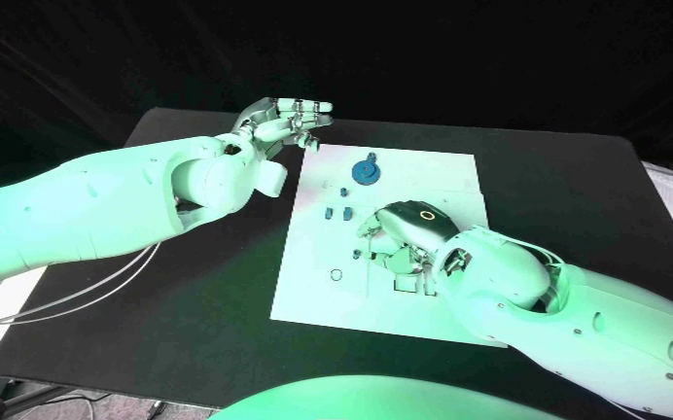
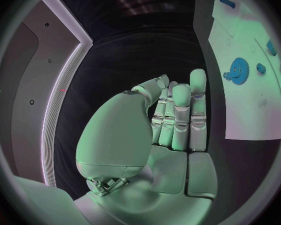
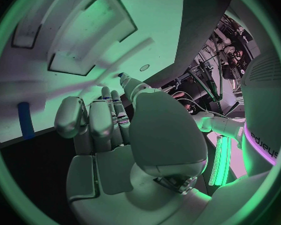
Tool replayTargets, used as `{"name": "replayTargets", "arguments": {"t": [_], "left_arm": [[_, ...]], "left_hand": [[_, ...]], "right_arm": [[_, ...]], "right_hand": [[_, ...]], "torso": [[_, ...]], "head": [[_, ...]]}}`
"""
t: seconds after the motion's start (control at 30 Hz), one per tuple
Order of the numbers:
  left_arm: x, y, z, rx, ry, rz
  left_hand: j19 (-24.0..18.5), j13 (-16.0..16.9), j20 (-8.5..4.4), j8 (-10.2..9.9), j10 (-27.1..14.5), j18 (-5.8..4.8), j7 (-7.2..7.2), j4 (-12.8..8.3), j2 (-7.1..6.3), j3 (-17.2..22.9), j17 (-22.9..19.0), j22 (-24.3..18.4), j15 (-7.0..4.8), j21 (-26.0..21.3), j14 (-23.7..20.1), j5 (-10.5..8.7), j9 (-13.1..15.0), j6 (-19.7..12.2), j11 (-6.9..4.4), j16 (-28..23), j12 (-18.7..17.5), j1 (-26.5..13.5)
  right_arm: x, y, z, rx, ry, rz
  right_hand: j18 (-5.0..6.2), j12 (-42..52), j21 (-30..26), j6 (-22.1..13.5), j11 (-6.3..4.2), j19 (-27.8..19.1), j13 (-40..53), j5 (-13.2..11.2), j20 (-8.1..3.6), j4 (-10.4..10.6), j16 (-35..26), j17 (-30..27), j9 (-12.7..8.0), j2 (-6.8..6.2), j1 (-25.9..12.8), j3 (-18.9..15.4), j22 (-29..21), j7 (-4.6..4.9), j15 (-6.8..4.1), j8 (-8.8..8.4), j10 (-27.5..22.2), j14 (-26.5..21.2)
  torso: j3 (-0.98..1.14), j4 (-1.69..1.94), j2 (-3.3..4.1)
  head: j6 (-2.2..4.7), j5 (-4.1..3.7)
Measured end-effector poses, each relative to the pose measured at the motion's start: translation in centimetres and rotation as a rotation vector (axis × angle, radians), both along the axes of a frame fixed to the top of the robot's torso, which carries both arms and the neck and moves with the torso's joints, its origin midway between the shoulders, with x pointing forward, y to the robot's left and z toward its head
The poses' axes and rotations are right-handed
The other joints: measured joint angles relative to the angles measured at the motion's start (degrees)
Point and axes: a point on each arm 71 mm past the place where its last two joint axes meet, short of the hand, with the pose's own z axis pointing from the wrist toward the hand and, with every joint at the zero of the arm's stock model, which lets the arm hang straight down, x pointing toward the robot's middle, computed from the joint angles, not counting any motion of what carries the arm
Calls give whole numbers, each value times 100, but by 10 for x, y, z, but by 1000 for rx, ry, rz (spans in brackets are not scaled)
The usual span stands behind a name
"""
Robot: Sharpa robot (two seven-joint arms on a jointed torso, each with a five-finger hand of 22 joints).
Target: Assemble the parts on the task board
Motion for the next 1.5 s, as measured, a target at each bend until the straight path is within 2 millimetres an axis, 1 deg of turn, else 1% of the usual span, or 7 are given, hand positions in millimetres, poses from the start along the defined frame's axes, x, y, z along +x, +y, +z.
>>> {"name": "replayTargets", "arguments": {"t": [0.1, 0.37, 0.67, 0.87, 1.17, 1.3, 1.5], "left_arm": [[0, 1, 0, 1, 0, 1], [0, 1, 0, 1, 1, 2], [0, 1, 0, 1, 2, 1], [0, 1, -1, 1, 3, -1], [0, 1, -1, 0, 4, -4], [0, 0, -1, 0, 5, -5], [0, 0, -1, 0, 6, -6]], "left_hand": [[0, 0, 0, 0, 0, 0, 0, 0, 0, 0, 0, 0, 0, 0, 0, 0, 0, 0, 0, 0, 0, 0], [0, -1, 0, 0, 0, 0, 0, 0, 0, 0, 0, 0, 0, 0, 0, 0, 0, 0, 0, 0, 0, 0], [0, 4, 0, 0, 0, 0, -1, 17, 0, -17, -4, 0, 0, 0, 0, 0, -5, 0, 0, 0, 0, 0], [0, 4, 0, 0, 0, 0, -1, 17, 0, -17, -4, 1, 0, 0, 0, 0, -5, 0, 0, 0, 0, 0], [0, 3, 0, 0, -37, 0, -8, 17, 0, -17, -4, -10, 0, 0, 0, 0, -5, -7, -6, 0, 0, 0], [0, 3, 0, 0, -41, 0, -10, 17, 0, -17, -4, -10, 1, 0, -1, 0, -5, -9, -1, 0, 0, 0], [0, 3, 0, 0, -41, 0, -10, 17, 0, -17, -4, -10, 1, 1, -1, 0, -4, -9, -1, 0, 0, 0]], "right_arm": [[0, -11, 13, 23, -21, -19], [10, -54, 36, 13, -58, -107], [22, -81, 36, -33, -63, -186], [27, -86, 32, -55, -59, -209], [35, -84, 27, -70, -51, -222], [36, -83, 24, -77, -43, -223], [37, -80, 21, -90, -25, -216]], "right_hand": [[0, 62, 0, 0, -52, 0, 1, 0, 0, 7, 0, 0, 0, 0, 0, -56, 11, 0, 0, 0, 53, 0], [0, 104, 0, -13, -51, 0, 1, 0, 0, 7, 0, -33, 0, -32, 14, -183, 9, -28, 0, 0, 94, 0], [0, 104, -69, -26, -40, -20, -8, 0, -20, 54, -35, -82, 1, -75, 29, -419, -75, -137, 0, 0, -82, 0], [1, 104, -69, -27, -60, -20, -8, 1, -21, 70, -34, -88, 1, -94, 56, -435, -83, -177, 0, 0, -104, 0], [1, 189, -89, -4, -54, -20, -8, 1, -20, 72, -34, -96, 3, 54, 204, -432, -83, -192, 0, 0, -109, 0], [1, 322, -85, 138, -88, -17, 1, 1, -24, 120, -25, -48, 20, 91, 241, -384, -16, -129, 0, 13, 106, 0], [0, 481, 68, 425, -178, 144, 2, 1, -99, 154, 111, 114, 57, 182, 251, -235, 224, -124, -69, 101, 512, -16]], "torso": [[-2, -5, -3], [-7, -21, -16], [-10, -43, -30], [-10, -40, -30], [-13, -34, -24], [-14, -35, -20], [-14, -40, -21]], "head": [[36, -31], [130, -142], [198, -214], [222, -231], [233, -242], [223, -236], [205, -230]]}}
